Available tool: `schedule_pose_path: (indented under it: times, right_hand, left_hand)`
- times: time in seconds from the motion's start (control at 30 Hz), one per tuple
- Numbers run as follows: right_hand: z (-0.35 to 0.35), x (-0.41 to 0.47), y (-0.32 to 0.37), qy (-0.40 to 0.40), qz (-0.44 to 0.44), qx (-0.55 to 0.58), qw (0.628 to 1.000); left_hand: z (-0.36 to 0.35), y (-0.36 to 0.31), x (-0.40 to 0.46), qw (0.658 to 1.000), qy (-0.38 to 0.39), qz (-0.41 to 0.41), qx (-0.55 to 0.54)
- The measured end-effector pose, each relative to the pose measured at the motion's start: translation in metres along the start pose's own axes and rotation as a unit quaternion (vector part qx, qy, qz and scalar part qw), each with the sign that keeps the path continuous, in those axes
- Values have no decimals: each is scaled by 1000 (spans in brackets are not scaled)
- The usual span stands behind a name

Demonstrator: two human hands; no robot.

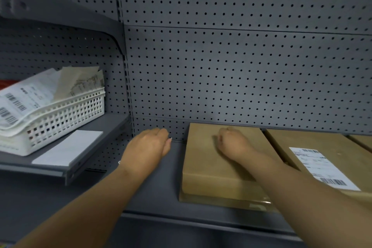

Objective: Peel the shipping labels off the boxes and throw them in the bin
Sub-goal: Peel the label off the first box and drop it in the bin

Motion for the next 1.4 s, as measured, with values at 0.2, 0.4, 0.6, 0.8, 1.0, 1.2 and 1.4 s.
schedule_pose_path:
  times: [0.2, 0.4, 0.6, 0.8, 1.0, 1.2, 1.4]
  right_hand:
    - [-9, -50, 68, 5, 221, 75, 972]
    - [19, -66, -23, 16, 133, 6, 991]
    - [69, -94, -110, -126, 2, -42, 991]
    - [120, -167, -195, -162, -9, -59, 985]
    - [171, -265, -323, -170, -91, -51, 980]
    - [217, -361, -432, -184, -147, -87, 968]
    - [251, -422, -511, -206, -214, -75, 952]
  left_hand:
    - [6, -11, 5, 1000, 4, -6, -6]
    - [21, -46, 17, 1000, 3, -12, -11]
    - [35, -133, 43, 998, -14, -59, -23]
    - [37, -267, 69, 993, -17, -99, -70]
    - [38, -426, 79, 981, -32, -150, -118]
    - [43, -575, 87, 965, -39, -208, -153]
    - [52, -693, 109, 947, -39, -265, -176]
Point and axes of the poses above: each hand's wrist, its own x-axis towards the middle knuckle, its own z-axis out of the back of the hand, y = z × x, the point moved 4 cm from there along x, towards the middle knuckle, and after that the axes turned 6 degrees about y, right-handed, at the moved point
